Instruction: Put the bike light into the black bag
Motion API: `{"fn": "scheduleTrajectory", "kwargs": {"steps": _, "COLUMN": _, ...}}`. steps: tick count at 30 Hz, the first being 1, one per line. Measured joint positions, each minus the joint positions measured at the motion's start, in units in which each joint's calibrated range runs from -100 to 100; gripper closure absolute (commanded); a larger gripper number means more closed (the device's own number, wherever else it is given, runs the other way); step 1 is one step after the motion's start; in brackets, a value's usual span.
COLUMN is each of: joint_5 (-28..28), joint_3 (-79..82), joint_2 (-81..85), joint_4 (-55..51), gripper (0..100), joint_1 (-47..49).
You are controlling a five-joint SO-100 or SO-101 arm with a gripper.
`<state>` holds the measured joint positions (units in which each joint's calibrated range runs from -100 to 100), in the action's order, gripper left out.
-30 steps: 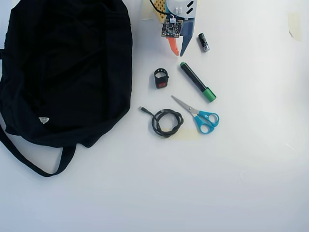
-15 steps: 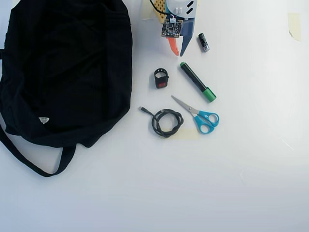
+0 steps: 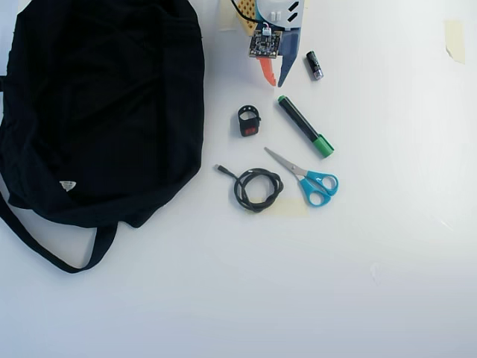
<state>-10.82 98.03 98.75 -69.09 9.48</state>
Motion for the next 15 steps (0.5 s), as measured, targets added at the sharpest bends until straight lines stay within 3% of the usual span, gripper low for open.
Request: {"fn": "scheduleTrajectory", "kwargs": {"steps": 15, "joint_5": 0.0, "joint_3": -3.5, "joint_2": 0.0, "joint_4": 0.1, "gripper": 98, "joint_1": 1.1}}
